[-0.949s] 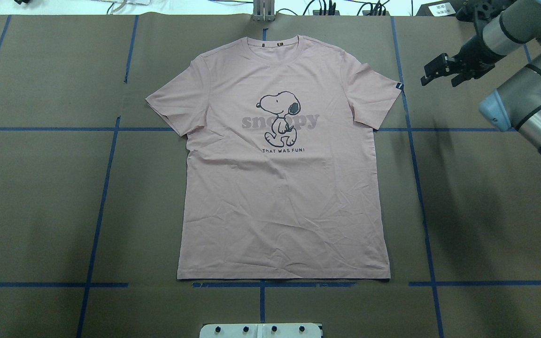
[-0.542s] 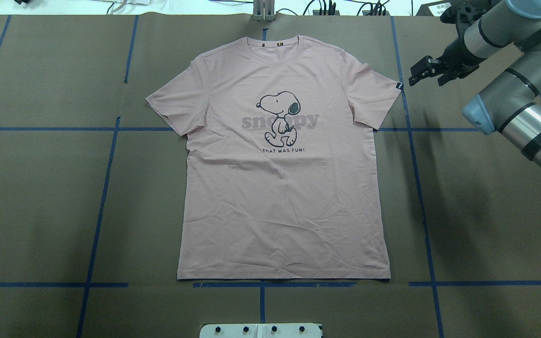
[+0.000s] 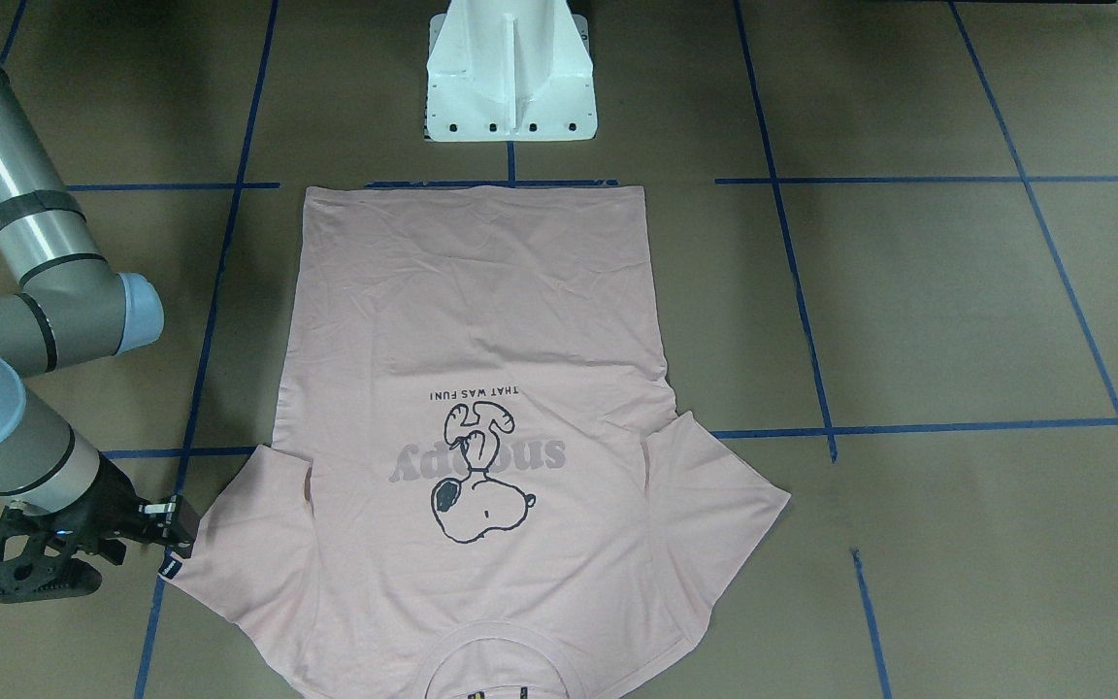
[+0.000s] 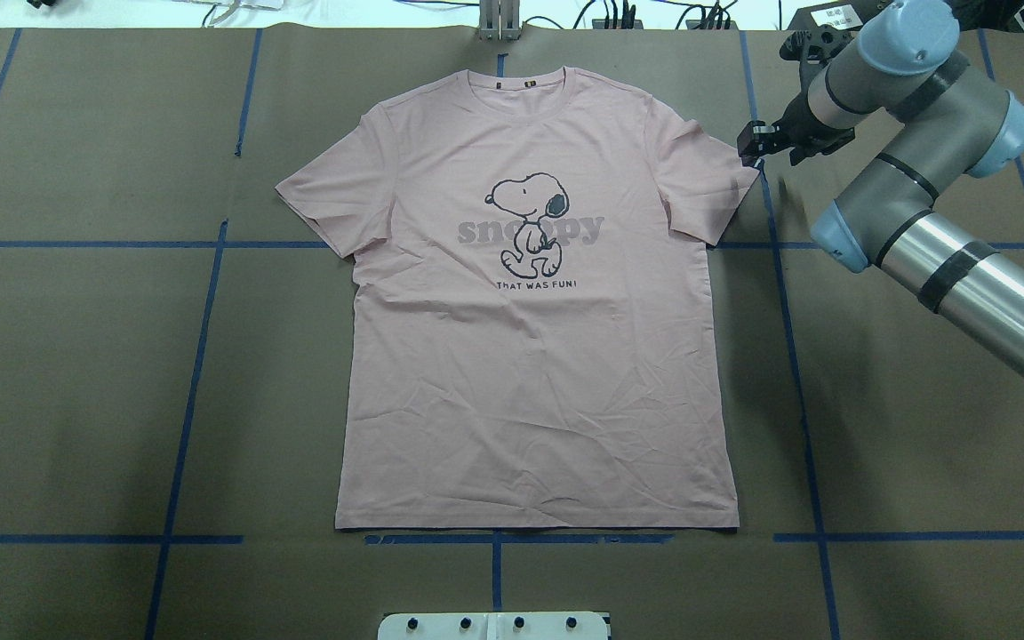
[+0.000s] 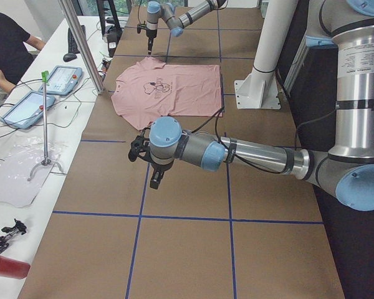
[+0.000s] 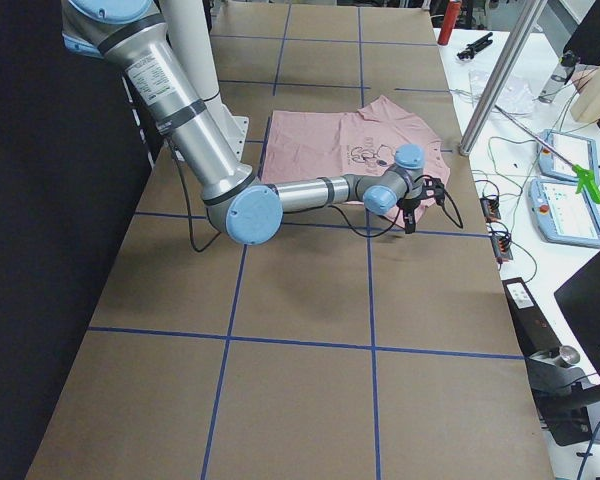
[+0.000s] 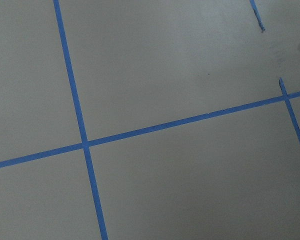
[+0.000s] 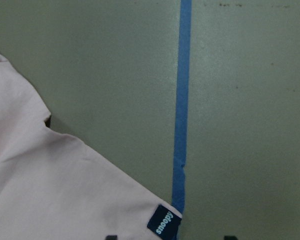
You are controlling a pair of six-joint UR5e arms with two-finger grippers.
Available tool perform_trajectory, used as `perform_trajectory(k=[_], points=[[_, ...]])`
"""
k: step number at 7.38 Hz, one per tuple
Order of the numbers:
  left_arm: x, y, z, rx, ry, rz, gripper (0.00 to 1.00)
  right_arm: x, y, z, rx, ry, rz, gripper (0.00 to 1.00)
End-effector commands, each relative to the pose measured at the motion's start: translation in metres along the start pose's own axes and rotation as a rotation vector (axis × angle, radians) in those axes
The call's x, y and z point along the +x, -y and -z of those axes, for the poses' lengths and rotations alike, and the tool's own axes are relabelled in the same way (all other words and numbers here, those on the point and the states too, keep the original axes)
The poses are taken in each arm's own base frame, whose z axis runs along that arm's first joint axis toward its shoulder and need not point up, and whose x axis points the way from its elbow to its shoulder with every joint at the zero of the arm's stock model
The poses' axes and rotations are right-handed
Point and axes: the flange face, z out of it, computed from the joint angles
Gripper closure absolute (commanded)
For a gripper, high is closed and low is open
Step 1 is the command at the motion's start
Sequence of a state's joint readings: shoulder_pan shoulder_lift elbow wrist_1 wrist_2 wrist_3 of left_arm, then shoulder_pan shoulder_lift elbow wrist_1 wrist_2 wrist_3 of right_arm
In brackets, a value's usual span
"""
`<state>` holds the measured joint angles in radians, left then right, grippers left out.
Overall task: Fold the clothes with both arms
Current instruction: 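Move the right gripper in toward the pink shirt's sleeve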
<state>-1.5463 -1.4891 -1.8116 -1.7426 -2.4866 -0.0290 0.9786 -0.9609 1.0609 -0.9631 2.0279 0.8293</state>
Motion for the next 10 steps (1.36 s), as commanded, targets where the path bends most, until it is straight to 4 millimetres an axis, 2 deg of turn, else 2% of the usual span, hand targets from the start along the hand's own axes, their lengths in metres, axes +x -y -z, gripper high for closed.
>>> perform_trajectory(k=[1,4,6,9,10], points=[[0.000,-0.001,0.000,-0.001,0.000,0.001,0.00,-0.006,-0.004,-0.011,0.015,-0.032,-0.001,0.32],[0.000,-0.001,0.000,-0.001,0.000,0.001,0.00,-0.019,0.008,-0.012,0.016,-0.031,-0.002,0.38],[-0.001,-0.001,-0.001,-0.002,0.000,0.001,0.00,-0.014,0.008,-0.016,0.008,-0.040,-0.009,0.49],[0.000,-0.004,0.001,0.000,0.000,0.000,0.00,-0.012,0.007,-0.018,0.005,-0.043,-0.024,0.51],[0.000,-0.004,0.001,0.000,0.000,-0.001,0.00,-0.011,0.007,-0.018,0.005,-0.044,-0.030,0.78]])
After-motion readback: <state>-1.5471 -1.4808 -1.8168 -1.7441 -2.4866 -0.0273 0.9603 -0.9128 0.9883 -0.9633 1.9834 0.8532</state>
